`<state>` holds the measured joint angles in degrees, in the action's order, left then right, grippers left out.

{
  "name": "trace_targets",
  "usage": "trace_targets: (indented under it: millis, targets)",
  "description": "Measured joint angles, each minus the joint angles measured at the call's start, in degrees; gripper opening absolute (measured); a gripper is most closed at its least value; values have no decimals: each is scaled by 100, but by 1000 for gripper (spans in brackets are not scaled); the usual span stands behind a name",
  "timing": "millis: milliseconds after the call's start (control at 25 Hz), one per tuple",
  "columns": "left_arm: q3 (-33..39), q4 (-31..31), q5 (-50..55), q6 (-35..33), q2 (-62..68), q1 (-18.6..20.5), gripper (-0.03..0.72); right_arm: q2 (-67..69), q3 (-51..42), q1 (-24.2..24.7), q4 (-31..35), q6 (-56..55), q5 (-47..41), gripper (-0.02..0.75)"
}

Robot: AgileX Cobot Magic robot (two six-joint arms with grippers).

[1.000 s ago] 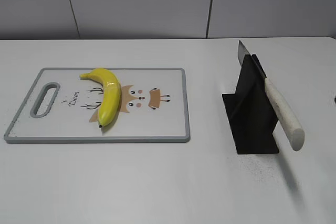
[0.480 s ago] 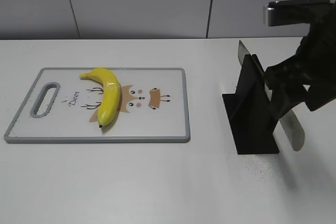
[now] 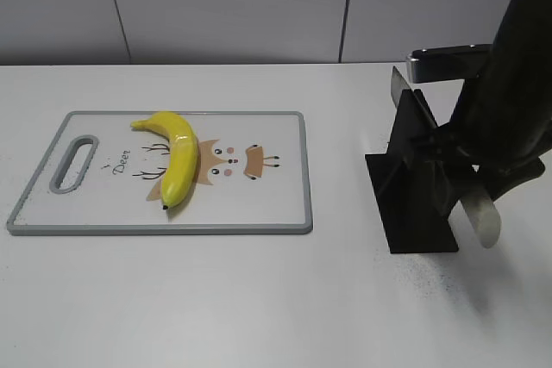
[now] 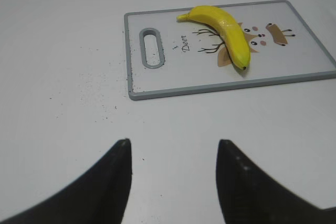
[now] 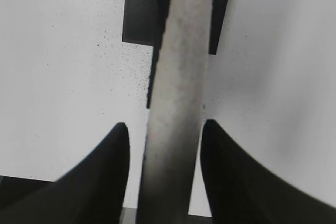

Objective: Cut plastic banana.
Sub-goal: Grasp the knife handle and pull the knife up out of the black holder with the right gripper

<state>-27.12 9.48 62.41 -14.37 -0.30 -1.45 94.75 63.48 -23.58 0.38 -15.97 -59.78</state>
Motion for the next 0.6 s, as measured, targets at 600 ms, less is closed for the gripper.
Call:
trace_targets:
  millis: [600]
  targets:
    - [0, 0, 0, 4, 0, 0, 508, 0, 21, 0, 34, -300, -58, 165]
